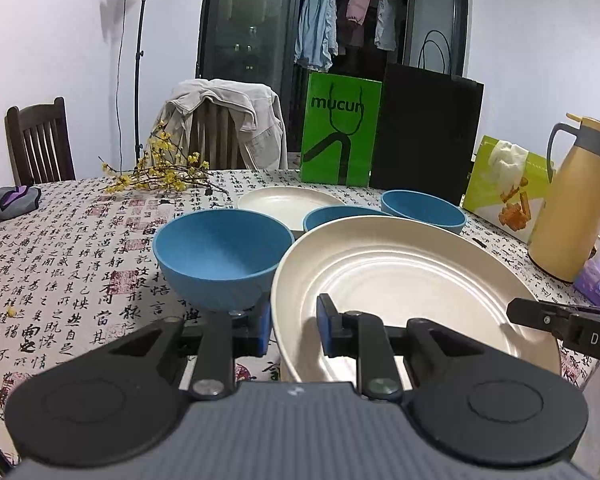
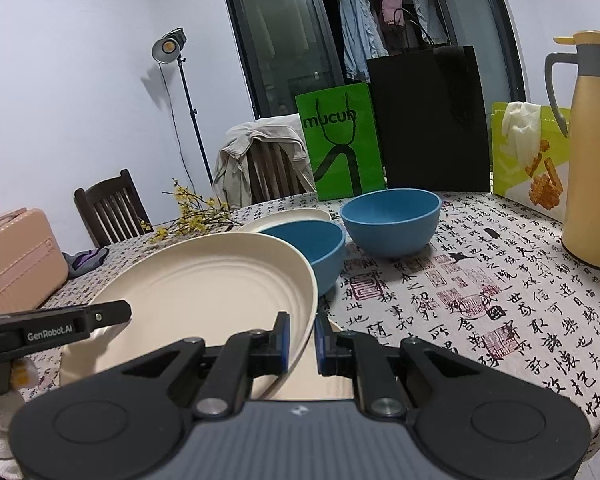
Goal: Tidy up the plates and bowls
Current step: 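Move both held cream plates forward past the blue bowls over the table, then lower the cream plates onto the table and open both grippers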
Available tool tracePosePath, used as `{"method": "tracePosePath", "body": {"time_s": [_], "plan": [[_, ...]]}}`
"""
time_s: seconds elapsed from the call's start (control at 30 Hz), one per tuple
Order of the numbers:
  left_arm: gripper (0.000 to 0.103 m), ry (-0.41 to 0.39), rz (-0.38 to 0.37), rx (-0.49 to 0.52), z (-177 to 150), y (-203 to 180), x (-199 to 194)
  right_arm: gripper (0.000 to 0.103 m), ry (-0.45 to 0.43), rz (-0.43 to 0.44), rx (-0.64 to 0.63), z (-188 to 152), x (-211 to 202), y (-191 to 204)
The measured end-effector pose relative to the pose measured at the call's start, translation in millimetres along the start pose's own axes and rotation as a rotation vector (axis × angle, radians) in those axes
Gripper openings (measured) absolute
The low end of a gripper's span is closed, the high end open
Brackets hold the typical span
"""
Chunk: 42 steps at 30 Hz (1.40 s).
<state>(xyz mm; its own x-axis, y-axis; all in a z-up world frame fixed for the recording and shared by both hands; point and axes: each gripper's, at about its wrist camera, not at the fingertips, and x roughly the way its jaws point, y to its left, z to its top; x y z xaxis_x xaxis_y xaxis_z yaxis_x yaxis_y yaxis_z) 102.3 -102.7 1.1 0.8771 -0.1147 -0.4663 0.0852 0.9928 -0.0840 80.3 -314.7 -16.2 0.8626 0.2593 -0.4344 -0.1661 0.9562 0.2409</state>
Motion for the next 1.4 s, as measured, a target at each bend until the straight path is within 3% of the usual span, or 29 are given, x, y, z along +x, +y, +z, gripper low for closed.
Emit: {"method": "tracePosePath", "body": {"time_s": [1.4], "plan": [[0.022, 0.092, 0.044, 0.062, -29.3, -10.6, 43.2, 0.013, 0.099, -0.024, 0.018, -23.0, 40.0, -21.9]]}}
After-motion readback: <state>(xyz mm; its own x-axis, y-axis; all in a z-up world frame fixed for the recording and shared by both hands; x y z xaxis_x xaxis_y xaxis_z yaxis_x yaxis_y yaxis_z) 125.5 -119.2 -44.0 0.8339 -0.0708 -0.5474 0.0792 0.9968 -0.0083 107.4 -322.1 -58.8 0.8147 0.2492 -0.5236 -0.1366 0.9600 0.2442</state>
